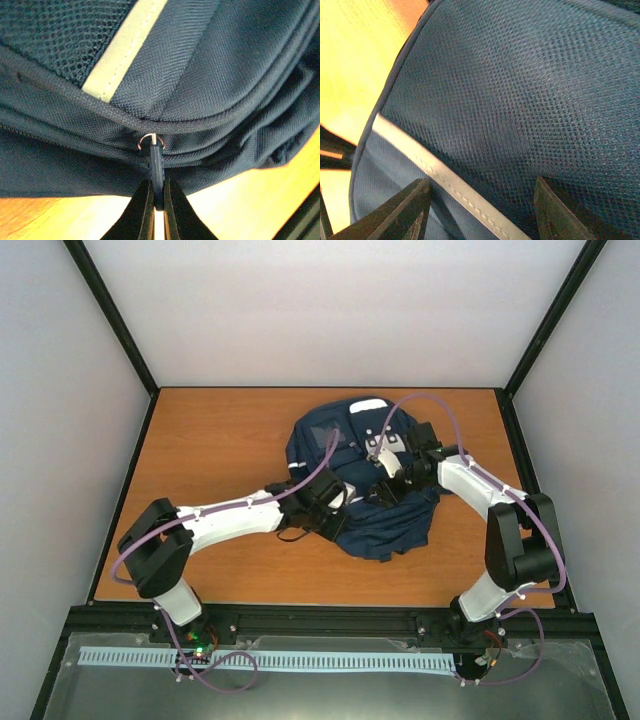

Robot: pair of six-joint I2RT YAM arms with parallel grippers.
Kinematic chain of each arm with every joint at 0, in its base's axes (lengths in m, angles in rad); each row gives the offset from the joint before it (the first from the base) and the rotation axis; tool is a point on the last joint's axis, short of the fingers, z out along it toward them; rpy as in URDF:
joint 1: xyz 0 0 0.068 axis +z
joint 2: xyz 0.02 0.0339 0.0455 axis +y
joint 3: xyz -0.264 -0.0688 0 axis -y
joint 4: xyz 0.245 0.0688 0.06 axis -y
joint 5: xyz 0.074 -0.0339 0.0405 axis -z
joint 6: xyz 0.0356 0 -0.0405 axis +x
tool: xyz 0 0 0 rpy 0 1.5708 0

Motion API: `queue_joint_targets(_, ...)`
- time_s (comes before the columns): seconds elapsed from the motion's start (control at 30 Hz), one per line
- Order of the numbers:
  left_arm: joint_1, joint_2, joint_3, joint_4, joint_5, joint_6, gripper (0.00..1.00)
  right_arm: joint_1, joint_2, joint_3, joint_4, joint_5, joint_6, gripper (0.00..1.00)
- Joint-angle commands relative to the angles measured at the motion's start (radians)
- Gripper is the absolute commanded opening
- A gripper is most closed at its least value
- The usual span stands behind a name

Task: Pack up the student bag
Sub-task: Zip the student bag at the center of the board.

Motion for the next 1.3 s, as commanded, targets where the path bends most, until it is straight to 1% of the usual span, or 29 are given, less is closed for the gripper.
queue_joint_targets(0.0,-0.075,0.029,0.077,0.058,0.131,-0.017,0.01,0.007,0.032,0.012,0.016,0.021,-0.003,0.59)
queue_joint_targets(0.1,-0.087,0.070,0.128,0.059,0.165,-0.015,0.01,0.005,0.033,0.016,0.013,0.023,-0.004,0.59)
queue_joint_targets(0.2,-0.091,0.089,0.176,0.024,0.173,-0.004,0.01,-0.003,0.024,0.018,0.009,0.028,-0.004,0.58)
queue_joint_targets(0.3,-0.091,0.092,0.217,-0.068,0.164,0.010,0.01,-0.018,0.005,0.016,0.012,0.029,-0.004,0.58)
queue_joint_targets(0.4,-0.090,0.100,0.248,-0.133,0.200,0.020,0.01,-0.032,0.002,0.015,0.014,0.024,-0.004,0.58)
queue_joint_targets(0.57,-0.090,0.103,0.245,-0.106,0.292,0.001,0.01,-0.043,0.009,0.022,0.009,0.032,0.001,0.58)
queue_joint_targets(0.7,-0.092,0.170,0.278,-0.052,0.318,-0.041,0.01,-0.044,0.000,0.029,0.014,0.070,0.019,0.57)
queue_joint_targets(0.77,-0.096,0.213,0.312,-0.030,0.338,-0.055,0.01,-0.083,-0.018,0.034,0.012,0.098,0.029,0.56)
queue_joint_targets(0.9,-0.106,0.281,0.396,-0.034,0.325,-0.046,0.02,-0.161,-0.072,0.049,0.000,0.123,0.043,0.56)
queue_joint_targets(0.97,-0.106,0.300,0.419,-0.027,0.314,-0.047,0.03,-0.195,-0.094,0.070,-0.033,0.144,0.033,0.56)
queue_joint_targets(1.03,-0.106,0.310,0.438,-0.027,0.308,-0.045,0.04,-0.208,-0.134,0.071,-0.057,0.198,0.004,0.56)
queue_joint_targets(1.13,-0.106,0.317,0.450,-0.027,0.312,-0.038,0.06,-0.212,-0.210,0.039,-0.081,0.278,-0.043,0.57)
queue_joint_targets(1.27,-0.106,0.316,0.449,-0.047,0.299,-0.027,0.18,-0.216,-0.291,0.005,-0.135,0.323,-0.070,0.62)
